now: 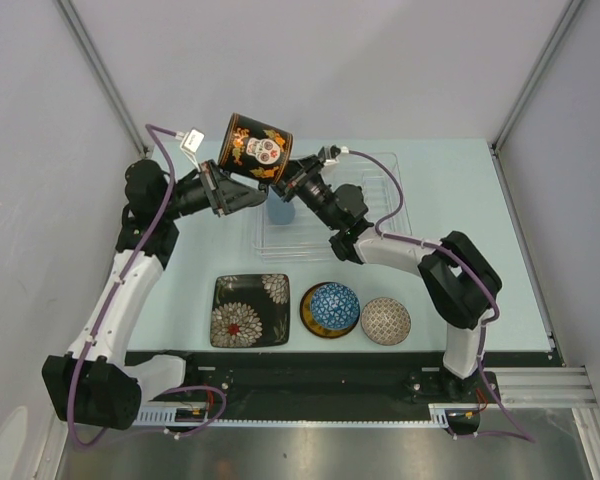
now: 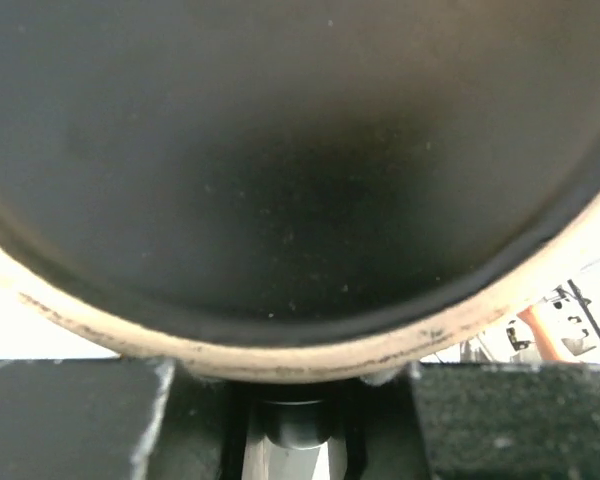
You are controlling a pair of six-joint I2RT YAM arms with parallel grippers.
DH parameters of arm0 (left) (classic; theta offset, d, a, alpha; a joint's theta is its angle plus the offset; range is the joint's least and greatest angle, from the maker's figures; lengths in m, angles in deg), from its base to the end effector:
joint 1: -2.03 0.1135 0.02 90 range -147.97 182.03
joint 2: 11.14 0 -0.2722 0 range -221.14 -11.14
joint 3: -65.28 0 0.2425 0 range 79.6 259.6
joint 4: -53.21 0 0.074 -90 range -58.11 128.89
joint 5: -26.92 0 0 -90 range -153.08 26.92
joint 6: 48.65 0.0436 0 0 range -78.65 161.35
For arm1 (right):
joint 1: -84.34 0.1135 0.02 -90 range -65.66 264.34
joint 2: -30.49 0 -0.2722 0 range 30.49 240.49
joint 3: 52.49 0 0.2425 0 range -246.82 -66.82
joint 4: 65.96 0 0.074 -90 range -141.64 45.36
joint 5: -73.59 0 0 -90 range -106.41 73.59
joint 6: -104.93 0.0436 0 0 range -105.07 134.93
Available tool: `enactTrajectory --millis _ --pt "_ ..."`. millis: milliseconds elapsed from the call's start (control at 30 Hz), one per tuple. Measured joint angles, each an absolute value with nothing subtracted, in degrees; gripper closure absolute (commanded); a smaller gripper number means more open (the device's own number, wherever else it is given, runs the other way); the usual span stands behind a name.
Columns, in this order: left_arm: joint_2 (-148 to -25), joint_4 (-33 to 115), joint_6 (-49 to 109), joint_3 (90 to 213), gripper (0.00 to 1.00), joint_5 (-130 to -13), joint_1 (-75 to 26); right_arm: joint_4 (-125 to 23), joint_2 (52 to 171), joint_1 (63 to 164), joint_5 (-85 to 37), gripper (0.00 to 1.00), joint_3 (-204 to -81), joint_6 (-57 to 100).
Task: Load the mixed dishes into the dish rack
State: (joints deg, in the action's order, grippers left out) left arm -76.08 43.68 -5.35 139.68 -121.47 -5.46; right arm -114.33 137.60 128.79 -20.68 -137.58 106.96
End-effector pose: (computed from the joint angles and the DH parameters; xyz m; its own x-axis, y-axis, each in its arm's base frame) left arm 0.2339 -0.0682 0.3998 -0.6651 -0.2973 -0.6851 0.6251 0.2804 -0.7285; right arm 0.3048 0.3036 0.3349 -0.7567 0.6537 -0.0013 -0.2902 -0.3342 0.8967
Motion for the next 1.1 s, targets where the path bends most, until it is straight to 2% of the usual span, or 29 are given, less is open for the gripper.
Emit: enactTrajectory --millis 67,133,167,267,300,367,400,600,800,900,1100 --pt "-76.0 43.4 -5.2 139.7 1.0 -121.3 -5.5 -114.5 137.9 128.9 -20.7 1.0 -137.7 107.0" --pt "-75.9 42.9 -5.0 139.7 1.0 -121.1 -5.4 -114.3 137.9 128.9 -20.8 0.88 -137.7 106.9" --pt "-75.8 42.6 -4.9 139.7 1.0 -121.1 -5.4 -114.2 137.9 128.9 -21.0 0.86 -137.7 106.9" --pt "-75.5 41.4 -4.6 139.9 1.0 -121.3 -5.0 -113.6 137.9 128.7 -22.0 0.66 -137.7 106.8" --pt "-75.5 40.6 -4.2 140.1 1.0 -121.6 -4.6 -112.8 137.8 128.6 -23.0 0.57 -137.9 106.4" --pt "-75.6 38.5 -3.6 140.2 1.0 -122.5 -3.7 -110.8 137.3 128.0 -25.0 0.52 -138.2 105.9" --pt "-75.7 37.6 -3.6 140.4 1.0 -123.0 -3.2 -109.9 136.8 127.9 -25.8 0.44 -138.2 105.7" --pt "-76.4 34.3 -3.3 144.6 1.0 -126.0 2.5 -102.8 131.0 122.6 -32.6 0.35 -136.4 102.6" --pt "-76.5 31.8 0.1 149.7 1.0 -124.9 7.3 -90.2 122.7 113.5 -38.1 0.34 -131.3 95.8" --pt "-77.1 24.8 7.8 152.7 1.0 -123.2 5.8 -79.6 116.9 109.7 -39.4 0.33 -128.8 89.8" --pt "-81.4 11.5 26.3 154.8 1.0 -116.1 -4.1 -63.4 101.8 99.6 -39.7 0.32 -126.6 79.4"
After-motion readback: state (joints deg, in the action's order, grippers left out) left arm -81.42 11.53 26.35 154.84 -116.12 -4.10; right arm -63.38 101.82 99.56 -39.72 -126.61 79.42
